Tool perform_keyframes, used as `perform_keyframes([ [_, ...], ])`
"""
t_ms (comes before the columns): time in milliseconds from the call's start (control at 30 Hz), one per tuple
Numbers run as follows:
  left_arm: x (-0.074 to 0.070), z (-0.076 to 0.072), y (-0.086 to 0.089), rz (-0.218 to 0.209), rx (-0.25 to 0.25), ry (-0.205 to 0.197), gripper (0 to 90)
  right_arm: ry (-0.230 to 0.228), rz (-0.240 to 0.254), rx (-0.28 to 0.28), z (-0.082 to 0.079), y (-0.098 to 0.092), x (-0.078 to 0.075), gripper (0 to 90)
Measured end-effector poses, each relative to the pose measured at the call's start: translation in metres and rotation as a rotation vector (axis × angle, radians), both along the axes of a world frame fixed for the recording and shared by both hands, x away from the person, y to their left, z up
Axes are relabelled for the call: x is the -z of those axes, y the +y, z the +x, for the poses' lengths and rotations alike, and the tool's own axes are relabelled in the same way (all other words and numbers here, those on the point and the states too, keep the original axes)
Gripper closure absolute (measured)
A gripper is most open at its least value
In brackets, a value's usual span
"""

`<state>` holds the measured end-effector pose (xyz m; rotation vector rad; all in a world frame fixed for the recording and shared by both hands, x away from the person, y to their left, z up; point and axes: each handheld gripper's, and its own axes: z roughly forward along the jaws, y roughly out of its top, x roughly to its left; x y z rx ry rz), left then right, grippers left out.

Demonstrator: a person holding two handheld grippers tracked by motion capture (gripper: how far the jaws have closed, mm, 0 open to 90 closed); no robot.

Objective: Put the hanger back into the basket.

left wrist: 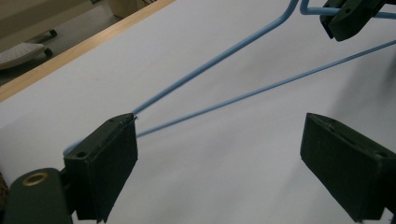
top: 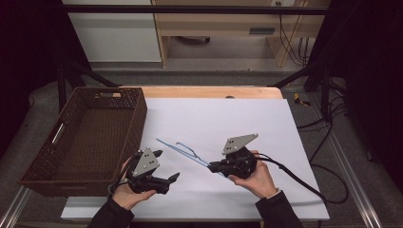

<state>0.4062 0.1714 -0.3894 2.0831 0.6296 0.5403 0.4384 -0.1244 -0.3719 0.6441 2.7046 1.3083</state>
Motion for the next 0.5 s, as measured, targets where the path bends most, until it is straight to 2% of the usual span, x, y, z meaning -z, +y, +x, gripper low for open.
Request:
perform_keyframes([
  [33, -0.0004, -0.0004, -0.0005, -0.002, 0.004, -0.005, 10.8, 0.004, 0.002, -0.006, -0.0005, 0.0004, 0.0001, 87.7],
  [133, -0.0020, -0.0002, -0.0020, 0.032, 0.024, -0.021, 11.7, 0.016, 0.006, -0.024, -0.0010, 0.0004, 0.0004, 87.8],
  [233, -0.0016, 0.0011, -0.0052, 0.047, 0.034, -0.030, 12.7, 0.026, 0.012, -0.026, -0.0025, 0.0006, -0.0002, 87.7],
  [267, -0.0018, 0.0022, -0.0070, 0.071, 0.046, -0.043, 13.3, 0.030, 0.012, -0.027, -0.0027, 0.0001, -0.0007, 87.7],
  [300, -0.0018, 0.0022, -0.0070, 0.071, 0.046, -0.043, 14.1, 0.030, 0.012, -0.027, -0.0027, 0.0001, -0.0007, 87.7],
  [400, -0.0029, 0.0050, -0.0087, 0.129, 0.066, -0.061, 15.5, 0.043, 0.022, -0.038, -0.0031, -0.0003, -0.0009, 87.7],
  [500, -0.0025, 0.0066, -0.0104, 0.164, 0.082, -0.072, 16.3, 0.049, 0.025, -0.042, -0.0031, -0.0005, -0.0006, 87.7],
])
